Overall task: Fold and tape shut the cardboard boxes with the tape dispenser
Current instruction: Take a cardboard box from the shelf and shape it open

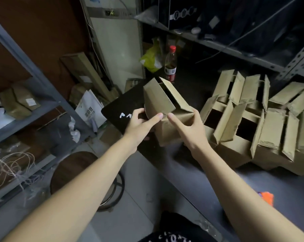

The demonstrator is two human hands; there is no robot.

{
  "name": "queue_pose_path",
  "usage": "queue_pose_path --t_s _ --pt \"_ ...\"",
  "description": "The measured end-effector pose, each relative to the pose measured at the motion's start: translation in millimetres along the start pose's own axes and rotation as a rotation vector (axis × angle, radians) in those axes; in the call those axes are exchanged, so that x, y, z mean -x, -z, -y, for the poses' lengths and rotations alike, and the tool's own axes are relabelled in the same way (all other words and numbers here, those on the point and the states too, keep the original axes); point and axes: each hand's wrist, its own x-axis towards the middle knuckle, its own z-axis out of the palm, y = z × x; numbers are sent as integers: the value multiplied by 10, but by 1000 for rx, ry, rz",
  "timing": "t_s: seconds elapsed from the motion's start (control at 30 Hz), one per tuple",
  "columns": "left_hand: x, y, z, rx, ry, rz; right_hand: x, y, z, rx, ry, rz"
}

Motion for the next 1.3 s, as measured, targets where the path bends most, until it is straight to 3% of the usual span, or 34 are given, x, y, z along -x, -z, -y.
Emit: queue_pose_path --t_s 0.33,0.5,0.67,0.8,0.93,1.1,1.3 --pt "-550 194 -25 -110 107 113 -341 -367 -328 84 3 -85" --pt "-760 358 86 -86 90 226 -310 -492 -359 103 10 -140" --pt "-894 490 159 -105 52 392 -71 -694 -433 123 -23 -325" --pt "-1161 586 145 -130 -50 418 171 -724 -504 114 -67 -401" --pt "-1472 600 165 -249 -192 440 449 -659 -517 163 -109 -385" --pt "-1540 412 264 -142 -165 599 732 -568 -600 201 -149 -341" --pt "-1321 325 405 -172 -273 512 981 -349 -818 251 -233 -303"
